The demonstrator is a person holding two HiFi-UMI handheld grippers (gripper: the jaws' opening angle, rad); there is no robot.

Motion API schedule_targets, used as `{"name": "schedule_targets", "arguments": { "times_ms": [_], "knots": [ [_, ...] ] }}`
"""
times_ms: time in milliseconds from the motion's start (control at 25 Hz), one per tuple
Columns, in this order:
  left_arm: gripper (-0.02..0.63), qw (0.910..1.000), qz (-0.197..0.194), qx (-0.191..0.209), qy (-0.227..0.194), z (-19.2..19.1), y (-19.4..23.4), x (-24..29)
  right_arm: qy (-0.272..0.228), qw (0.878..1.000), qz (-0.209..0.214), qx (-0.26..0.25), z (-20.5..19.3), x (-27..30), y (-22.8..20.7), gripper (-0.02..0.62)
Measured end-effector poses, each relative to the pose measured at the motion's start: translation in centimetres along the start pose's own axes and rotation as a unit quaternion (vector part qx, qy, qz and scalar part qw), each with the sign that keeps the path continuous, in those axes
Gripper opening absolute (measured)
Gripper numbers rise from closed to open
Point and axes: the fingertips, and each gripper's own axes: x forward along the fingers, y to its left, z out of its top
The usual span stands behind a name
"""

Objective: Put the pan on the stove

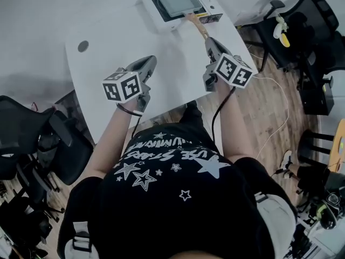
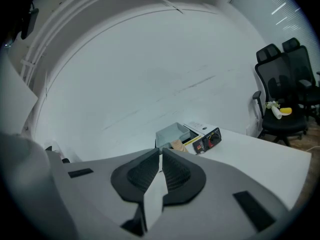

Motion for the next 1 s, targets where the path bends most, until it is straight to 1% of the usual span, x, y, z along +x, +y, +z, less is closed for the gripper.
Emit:
{"name": "schedule_targets", "arguments": {
  "times_ms": [240, 440, 600, 800, 1000],
  "knots": [
    [0.008, 0.9999, -0.01, 0.01, 0.005, -1.1, 0.7, -4.3, 0.007, 0.999, -0.025, 0.021, -4.1, -2.8, 2.8, 0.021],
    [0.008, 0.999, -0.015, 0.036, 0.022, -2.3, 1.0, -6.5, 0.005, 0.998, -0.037, 0.046, -6.8, -4.9, 4.6, 0.021],
    [0.008, 0.9983, -0.015, 0.051, 0.024, -2.8, 1.0, -7.1, 0.012, 0.998, -0.029, 0.048, -8.0, -5.6, 5.7, 0.021],
    [0.008, 0.9979, -0.012, 0.06, 0.024, -3.1, 0.8, -6.9, 0.021, 0.999, -0.021, 0.044, -8.5, -5.0, 6.2, 0.021],
    [0.008, 0.9964, -0.003, 0.075, 0.04, -4.4, 0.5, -7.4, 0.048, 0.998, -0.013, 0.029, -10.6, -5.2, 6.7, 0.018]
  ]
}}
